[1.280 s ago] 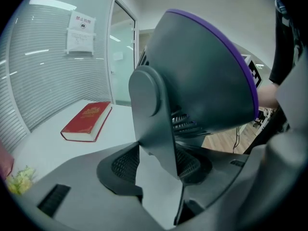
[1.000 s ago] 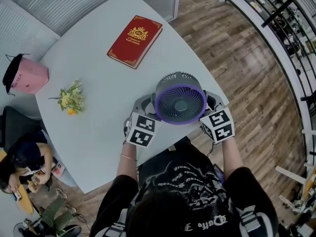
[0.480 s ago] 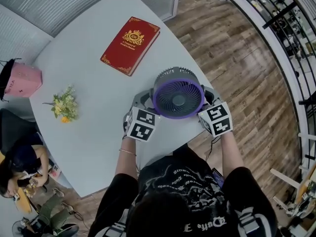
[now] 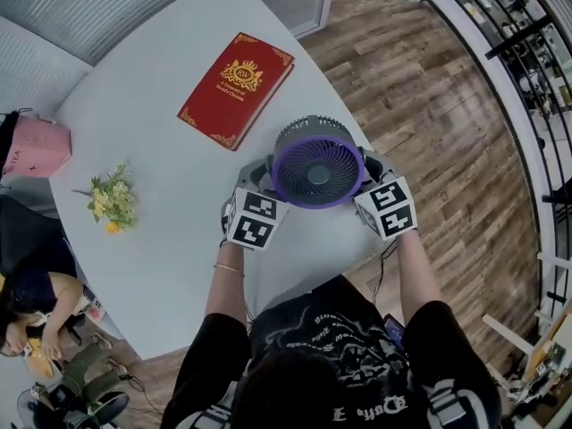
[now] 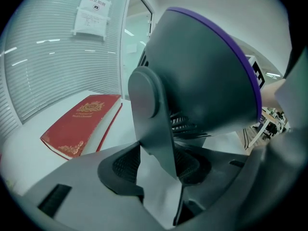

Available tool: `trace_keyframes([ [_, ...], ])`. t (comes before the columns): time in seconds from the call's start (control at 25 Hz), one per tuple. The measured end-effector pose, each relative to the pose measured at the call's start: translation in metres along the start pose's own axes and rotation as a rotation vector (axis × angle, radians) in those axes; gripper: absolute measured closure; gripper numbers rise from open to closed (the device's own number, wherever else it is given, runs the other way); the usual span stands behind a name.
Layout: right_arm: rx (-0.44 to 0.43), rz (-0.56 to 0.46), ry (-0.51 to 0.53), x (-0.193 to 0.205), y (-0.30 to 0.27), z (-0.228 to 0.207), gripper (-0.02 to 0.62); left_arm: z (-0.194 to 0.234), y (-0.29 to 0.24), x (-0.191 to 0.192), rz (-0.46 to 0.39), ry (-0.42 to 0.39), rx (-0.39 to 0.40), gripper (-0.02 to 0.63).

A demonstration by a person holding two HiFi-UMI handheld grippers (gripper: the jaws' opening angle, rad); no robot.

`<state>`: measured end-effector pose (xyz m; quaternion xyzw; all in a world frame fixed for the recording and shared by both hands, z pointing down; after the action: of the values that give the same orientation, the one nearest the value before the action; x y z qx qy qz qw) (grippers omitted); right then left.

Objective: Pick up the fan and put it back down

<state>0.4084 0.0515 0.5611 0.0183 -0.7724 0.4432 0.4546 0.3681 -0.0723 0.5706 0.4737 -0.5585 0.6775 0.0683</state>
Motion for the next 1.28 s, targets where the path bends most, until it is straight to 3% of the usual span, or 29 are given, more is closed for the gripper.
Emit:
trace_keyframes([
  [0.44,-0.019,0.025,-0.018,0.002,-0.039,-0.029,0.413,0.020,-0.043,0.005,0.047,0.015,0.008,0.403],
  [0.76,-0.026,0.008,-0.031,-0.001,-0.052,-0.042,0.413,0.031,-0.055,-0.002,-0.014,0.041,0.005,0.403],
  [1.28,-0.017,-0.066,0.013,0.003,-0.052,-0.041,0.405,0.028,-0.055,0.001,-0.022,-0.023,-0.043,0.402],
])
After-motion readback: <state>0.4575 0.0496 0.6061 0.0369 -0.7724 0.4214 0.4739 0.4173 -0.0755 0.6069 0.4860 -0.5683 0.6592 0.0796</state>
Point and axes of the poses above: the fingertips, and each gripper's own axes: y backward along the fingers, z to its left, x out of its underside, the point moved 1 cm from there along y, backward along the fingers, and after that the axes turned 11 degrees about -y, right-handed, at the moved point
